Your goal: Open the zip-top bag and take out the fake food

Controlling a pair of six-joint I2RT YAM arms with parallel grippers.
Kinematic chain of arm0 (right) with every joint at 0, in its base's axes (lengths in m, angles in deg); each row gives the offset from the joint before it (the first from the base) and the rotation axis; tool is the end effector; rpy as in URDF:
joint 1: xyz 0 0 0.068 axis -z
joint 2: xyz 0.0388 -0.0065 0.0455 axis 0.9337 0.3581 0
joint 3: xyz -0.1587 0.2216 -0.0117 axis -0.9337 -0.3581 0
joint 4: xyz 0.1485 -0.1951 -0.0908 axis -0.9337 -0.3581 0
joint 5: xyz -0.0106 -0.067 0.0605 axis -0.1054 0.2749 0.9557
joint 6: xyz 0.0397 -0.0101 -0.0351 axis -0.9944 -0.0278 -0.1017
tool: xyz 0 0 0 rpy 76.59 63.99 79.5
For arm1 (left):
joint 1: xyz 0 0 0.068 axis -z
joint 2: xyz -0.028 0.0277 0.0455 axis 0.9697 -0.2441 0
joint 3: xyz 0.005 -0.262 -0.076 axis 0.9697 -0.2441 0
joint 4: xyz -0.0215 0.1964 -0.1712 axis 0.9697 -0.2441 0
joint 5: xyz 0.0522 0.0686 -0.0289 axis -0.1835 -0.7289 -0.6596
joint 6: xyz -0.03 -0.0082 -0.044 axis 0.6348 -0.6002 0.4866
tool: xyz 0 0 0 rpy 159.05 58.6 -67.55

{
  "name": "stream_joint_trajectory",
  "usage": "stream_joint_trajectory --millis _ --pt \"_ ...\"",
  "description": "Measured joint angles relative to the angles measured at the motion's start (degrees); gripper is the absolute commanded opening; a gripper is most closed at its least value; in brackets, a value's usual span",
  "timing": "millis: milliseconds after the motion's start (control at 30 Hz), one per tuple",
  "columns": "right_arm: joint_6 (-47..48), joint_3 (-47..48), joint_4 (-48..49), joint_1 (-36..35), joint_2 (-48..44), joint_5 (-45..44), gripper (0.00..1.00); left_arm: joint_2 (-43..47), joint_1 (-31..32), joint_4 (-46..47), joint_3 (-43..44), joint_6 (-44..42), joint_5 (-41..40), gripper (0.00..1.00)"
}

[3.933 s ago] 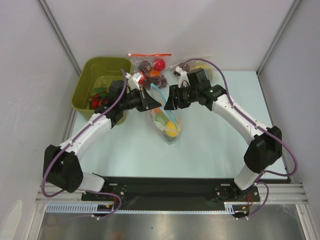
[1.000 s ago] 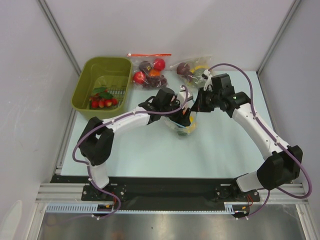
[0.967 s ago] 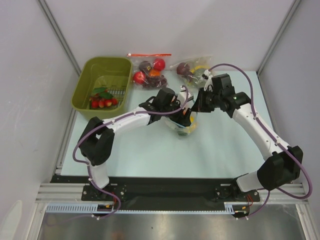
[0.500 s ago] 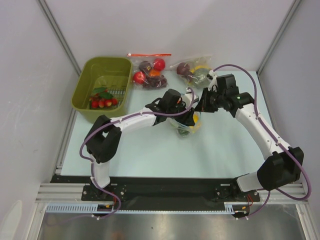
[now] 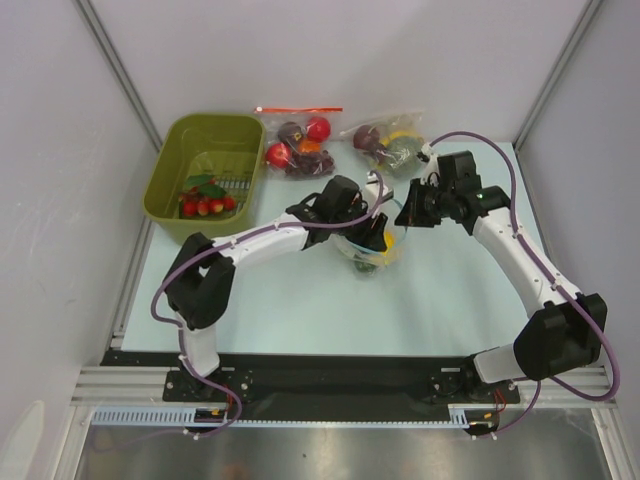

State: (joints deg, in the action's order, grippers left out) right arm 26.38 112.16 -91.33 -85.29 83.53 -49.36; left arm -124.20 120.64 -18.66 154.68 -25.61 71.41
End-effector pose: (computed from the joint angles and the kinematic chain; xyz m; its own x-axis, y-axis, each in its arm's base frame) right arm 0.2882 0.0971 0.3306 -0.7916 0.0238 -0.6106 -0.3008 0.8546 0.4233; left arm 0.2970 -0.3131 0.2475 -0.4718 0.3983 -0.7866 0.8406 0.4726 -0.2649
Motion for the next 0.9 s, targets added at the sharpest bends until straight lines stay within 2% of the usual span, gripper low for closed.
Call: stream_joint_trajectory --millis 500,733,900 --pt "0.9 -0.2 0.0 0.0 0.0 0.0 0.00 9.1 -1.2 -4.2 0.3 2.6 -2.1 0.00" --pt "1.7 -0.2 0.0 -0.5 0.0 0.0 0.00 11.7 -3.3 -2.7 0.5 6.0 -0.5 0.00" --pt "1.9 -0.8 0.1 -0.9 0.0 0.0 0.00 13.8 -5.0 1.7 0.5 10.0 2.3 0.00"
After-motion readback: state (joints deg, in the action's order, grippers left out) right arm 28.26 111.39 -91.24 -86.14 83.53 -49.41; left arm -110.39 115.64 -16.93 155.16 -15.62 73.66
